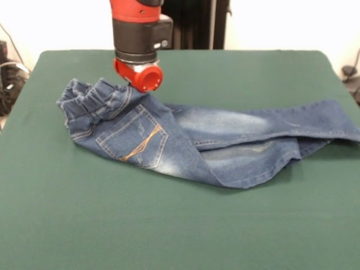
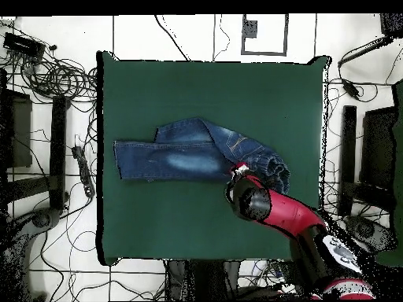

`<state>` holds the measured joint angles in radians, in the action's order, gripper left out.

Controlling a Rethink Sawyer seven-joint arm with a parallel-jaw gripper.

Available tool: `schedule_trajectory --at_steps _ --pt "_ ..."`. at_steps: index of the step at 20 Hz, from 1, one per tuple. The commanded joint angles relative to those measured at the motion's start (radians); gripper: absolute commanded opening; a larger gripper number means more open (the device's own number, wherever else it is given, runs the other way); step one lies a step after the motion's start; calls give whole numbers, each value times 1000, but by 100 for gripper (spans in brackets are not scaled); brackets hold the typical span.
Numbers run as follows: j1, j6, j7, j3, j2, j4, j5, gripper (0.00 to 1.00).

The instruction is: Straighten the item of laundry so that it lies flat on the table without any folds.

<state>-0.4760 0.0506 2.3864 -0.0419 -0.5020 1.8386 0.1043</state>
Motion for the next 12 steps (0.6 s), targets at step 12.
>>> schedule_trajectory --at_steps 12 --pt "-234 362 -12 -479 131 -13 -163 100"
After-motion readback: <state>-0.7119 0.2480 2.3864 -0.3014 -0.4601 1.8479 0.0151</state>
